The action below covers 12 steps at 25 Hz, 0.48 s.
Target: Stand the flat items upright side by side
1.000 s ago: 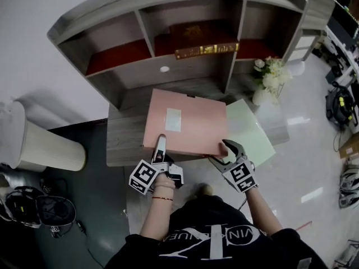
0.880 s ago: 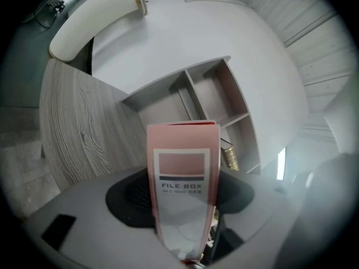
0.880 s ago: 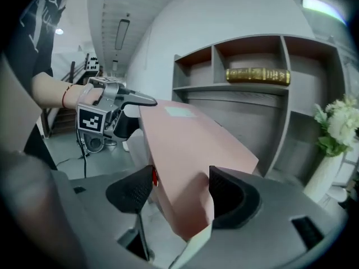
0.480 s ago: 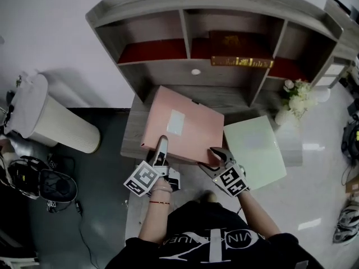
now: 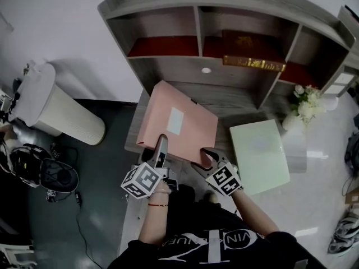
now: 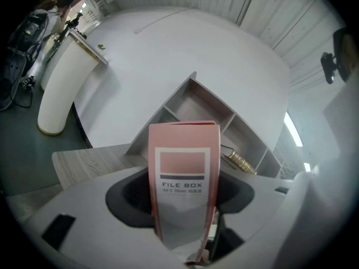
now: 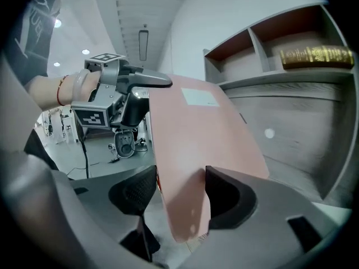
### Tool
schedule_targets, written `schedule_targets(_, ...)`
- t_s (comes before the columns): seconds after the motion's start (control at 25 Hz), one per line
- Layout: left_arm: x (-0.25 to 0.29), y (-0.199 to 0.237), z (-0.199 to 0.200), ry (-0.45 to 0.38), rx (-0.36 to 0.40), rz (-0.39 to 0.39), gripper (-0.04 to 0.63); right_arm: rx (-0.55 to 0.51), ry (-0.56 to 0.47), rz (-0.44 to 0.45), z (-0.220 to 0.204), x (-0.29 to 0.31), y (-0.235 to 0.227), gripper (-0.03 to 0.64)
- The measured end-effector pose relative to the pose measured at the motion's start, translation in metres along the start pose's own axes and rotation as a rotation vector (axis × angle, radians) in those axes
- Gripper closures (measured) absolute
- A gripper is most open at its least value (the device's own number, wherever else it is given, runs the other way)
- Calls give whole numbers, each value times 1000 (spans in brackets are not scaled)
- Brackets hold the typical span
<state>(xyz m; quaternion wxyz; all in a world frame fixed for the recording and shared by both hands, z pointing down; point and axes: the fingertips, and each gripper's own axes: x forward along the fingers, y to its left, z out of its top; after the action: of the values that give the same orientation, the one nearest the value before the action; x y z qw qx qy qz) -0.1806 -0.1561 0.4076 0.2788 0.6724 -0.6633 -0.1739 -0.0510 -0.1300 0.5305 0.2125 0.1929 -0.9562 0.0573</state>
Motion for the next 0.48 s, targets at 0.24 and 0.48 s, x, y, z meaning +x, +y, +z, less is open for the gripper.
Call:
schedule_targets(0.24, 15, 10, 22, -18, 96, 26, 318, -16, -1, 31, 15, 35, -1, 361)
schedule_targets(0.48, 45, 33, 52, 5, 180, 31, 316, 0, 5, 41, 36, 86, -9, 362)
